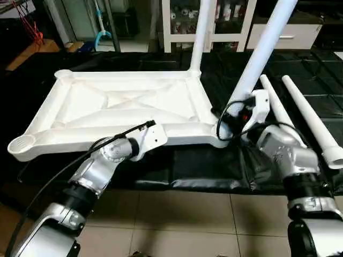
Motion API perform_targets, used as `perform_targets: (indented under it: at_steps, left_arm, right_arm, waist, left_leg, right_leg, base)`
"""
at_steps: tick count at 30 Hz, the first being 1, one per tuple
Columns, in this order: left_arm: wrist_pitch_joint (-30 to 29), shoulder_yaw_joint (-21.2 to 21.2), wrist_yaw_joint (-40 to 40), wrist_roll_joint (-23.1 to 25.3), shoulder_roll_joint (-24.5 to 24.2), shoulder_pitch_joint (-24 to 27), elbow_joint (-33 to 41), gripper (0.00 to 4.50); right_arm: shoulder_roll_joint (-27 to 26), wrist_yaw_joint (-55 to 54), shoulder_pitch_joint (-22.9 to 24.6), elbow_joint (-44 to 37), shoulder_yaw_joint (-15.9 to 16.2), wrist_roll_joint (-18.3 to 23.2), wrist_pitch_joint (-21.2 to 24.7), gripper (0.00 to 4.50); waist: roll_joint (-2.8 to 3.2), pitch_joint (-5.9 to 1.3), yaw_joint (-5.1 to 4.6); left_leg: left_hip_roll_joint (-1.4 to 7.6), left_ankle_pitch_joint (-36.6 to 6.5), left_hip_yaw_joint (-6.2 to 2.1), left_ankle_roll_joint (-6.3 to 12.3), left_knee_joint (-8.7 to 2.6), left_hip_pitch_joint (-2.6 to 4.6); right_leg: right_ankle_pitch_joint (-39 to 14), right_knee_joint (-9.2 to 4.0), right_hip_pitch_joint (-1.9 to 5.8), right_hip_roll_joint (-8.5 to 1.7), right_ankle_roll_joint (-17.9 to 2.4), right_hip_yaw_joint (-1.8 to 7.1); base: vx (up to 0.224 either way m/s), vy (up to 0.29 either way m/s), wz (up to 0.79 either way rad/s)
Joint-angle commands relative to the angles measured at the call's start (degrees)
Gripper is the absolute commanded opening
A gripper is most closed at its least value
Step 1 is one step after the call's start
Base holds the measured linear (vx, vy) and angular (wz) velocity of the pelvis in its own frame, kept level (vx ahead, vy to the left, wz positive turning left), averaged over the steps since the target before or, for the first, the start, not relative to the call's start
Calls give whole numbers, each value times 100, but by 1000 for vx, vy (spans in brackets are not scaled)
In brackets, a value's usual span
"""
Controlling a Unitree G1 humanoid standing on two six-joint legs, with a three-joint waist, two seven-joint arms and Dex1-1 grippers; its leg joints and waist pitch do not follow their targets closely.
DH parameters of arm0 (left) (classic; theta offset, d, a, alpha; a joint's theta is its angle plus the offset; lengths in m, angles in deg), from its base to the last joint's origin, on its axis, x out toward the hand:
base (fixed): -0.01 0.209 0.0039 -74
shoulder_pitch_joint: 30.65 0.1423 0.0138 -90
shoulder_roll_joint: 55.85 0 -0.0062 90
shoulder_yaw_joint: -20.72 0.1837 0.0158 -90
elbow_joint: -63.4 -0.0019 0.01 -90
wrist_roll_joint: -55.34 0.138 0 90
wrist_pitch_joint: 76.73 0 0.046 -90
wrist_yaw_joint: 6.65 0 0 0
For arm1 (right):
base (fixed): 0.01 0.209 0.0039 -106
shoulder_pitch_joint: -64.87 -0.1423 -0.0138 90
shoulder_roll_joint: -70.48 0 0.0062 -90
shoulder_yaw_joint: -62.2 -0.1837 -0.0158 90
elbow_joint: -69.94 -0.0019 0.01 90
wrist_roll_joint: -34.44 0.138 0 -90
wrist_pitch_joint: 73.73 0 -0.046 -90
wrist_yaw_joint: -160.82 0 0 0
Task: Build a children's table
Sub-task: Insert table leg to table base
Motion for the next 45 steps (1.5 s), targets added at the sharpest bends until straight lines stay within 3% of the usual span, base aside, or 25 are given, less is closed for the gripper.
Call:
perform_targets:
  at_steps: [1,5,11,12,13,15,21,27,28,30,36,38,44,45]
  left_arm:
    - [-50,-9,207,28,-18,42,-296,224]
    - [-7,-84,210,-13,28,122,-356,224]
    - [62,-84,215,1,72,219,-365,224]
    - [64,-99,135,-72,91,256,-379,224]
    - [72,-101,121,-86,92,261,-389,198]
    - [85,-123,94,-131,106,284,-394,192]
    - [95,-71,-215,-205,87,346,-344,174]
    - [-55,71,-1451,-708,1,502,48,149]
    - [-55,71,-1451,-708,1,502,48,142]
    - [-52,109,-1558,-659,-41,430,-15,131]
    - [-159,-32,-1691,-862,90,309,-116,120]
    - [-250,-32,-1850,-984,173,218,-142,117]
    - [-601,-146,-1855,-1181,477,-114,-209,116]
    - [-626,-160,-1860,-1189,482,-132,-208,165]
  right_arm:
    - [-157,32,106,52,-341,487,461,188]
    - [-307,-274,47,106,-632,671,598,188]
    - [-330,-460,-24,259,-811,749,728,188]
    - [-324,-483,-17,314,-824,720,756,188]
    - [-328,-491,-14,321,-832,711,764,189]
    - [-361,-581,-29,376,-932,768,836,189]
    - [-326,-399,74,295,-561,356,607,192]
    - [-355,-289,78,216,-154,-35,158,192]
    - [-355,-289,78,216,-154,-35,158,192]
    - [-398,-282,46,224,-94,-119,86,192]
    - [-476,-223,43,188,-66,-187,82,192]
    - [-521,-197,58,188,-4,-213,46,192]
    - [-705,-204,56,156,164,-380,-34,192]
    - [-718,-206,56,154,184,-404,-50,192]
  waist:
    - [3,-471,-38]
    - [4,-466,-40]
    - [4,-435,-68]
    - [-50,-445,-71]
    - [-40,-436,-70]
    - [-53,-438,-72]
    - [-71,-442,-92]
    - [-68,-452,-114]
    - [-76,-447,-149]
    - [-33,-449,-190]
    - [-50,-434,-218]
    - [-86,-433,-214]
    - [-85,-419,-205]
    - [-87,-418,-199]
  left_leg:
    - [245,-1085,-150,22,-518,145]
    - [255,-1061,-152,55,-522,146]
    - [261,-1497,-163,-125,-568,178]
    - [258,-1435,-163,-113,-560,163]
    - [263,-1414,-158,-102,-565,162]
    - [259,-1402,-156,-99,-566,164]
    - [266,-1604,-165,-212,-598,177]
    - [265,-1508,-158,-191,-601,157]
    - [258,-1530,-156,-171,-603,148]
    - [258,-1565,-156,-160,-598,161]
    - [264,-1617,-155,-148,-612,165]
    - [265,-1619,-151,-157,-615,164]
    - [265,-1643,-143,-151,-614,178]
    - [265,-1654,-146,-153,-614,175]
  right_leg:
    - [-780,-368,212,-256,-1042,128]
    - [-853,-374,205,-261,-1045,128]
    - [-1361,-427,167,-256,-923,131]
    - [-1323,-413,181,-262,-918,142]
    - [-1326,-427,167,-264,-913,144]
    - [-1316,-422,163,-257,-912,145]
    - [-1252,-425,151,-250,-895,145]
    - [-1004,-391,166,-261,-1003,151]
    - [-1013,-396,174,-252,-1025,150]
    - [-1015,-402,171,-256,-1038,151]
    - [-1143,-426,173,-249,-1057,156]
    - [-1166,-426,174,-247,-1058,159]
    - [-1388,-455,157,-261,-1027,172]
    - [-1436,-456,157,-266,-1020,174]
  base:
    - [0,0,0]
    - [0,0,0]
    - [0,0,0]
    - [0,0,0]
    - [0,0,0]
    - [0,0,0]
    - [0,0,0]
    - [0,0,0]
    - [0,0,0]
    - [0,0,0]
    - [0,0,0]
    - [0,0,0]
    - [0,0,0]
    - [0,0,0]
